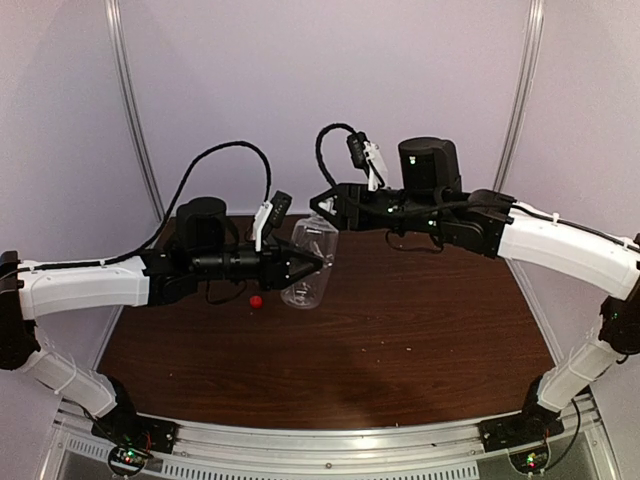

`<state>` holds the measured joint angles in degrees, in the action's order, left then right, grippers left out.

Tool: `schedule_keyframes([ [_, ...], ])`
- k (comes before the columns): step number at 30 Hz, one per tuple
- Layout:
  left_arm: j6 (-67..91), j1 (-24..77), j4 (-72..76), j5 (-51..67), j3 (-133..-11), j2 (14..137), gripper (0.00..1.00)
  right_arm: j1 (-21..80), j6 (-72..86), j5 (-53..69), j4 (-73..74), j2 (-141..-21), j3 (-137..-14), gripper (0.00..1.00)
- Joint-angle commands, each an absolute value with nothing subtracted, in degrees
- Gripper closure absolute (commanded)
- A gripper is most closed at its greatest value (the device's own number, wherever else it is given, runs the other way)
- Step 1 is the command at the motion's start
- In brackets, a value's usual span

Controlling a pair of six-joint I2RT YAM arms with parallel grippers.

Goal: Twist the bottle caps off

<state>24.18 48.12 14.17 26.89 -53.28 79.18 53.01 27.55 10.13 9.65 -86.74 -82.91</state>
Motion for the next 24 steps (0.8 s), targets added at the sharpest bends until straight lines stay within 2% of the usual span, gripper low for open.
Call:
schedule_keyframes([
  [1, 22.77, 48.47, 15.35, 26.19, -55.02, 78.22, 0.78, 53.28, 27.86, 10.72, 8.13, -87.28, -83.98, 0.52],
  [10, 21.72, 48.51, 16.22, 26.77, -54.23, 77.17, 0.78, 52.58, 26.69, 13.84, 4.74, -85.44, -80.92, 0.8],
  [14, 21.62, 48.47, 19.71, 31.09, -53.0, 76.41, 0.78, 49.98, 26.09, 23.05, -0.98, -83.73, -77.37, 0.88],
  [19, 22.64, 48.46, 25.7, 45.87, -52.16, 76.29, 0.78, 46.27, 22.54, 41.81, -8.19, -83.42, -75.01, 0.89],
  [24, 30.21, 48.45, 36.25, 59.17, -50.97, 76.68, 0.77, 45.06, 19.88, 60.11, -12.37, -84.52, -75.2, 0.82],
])
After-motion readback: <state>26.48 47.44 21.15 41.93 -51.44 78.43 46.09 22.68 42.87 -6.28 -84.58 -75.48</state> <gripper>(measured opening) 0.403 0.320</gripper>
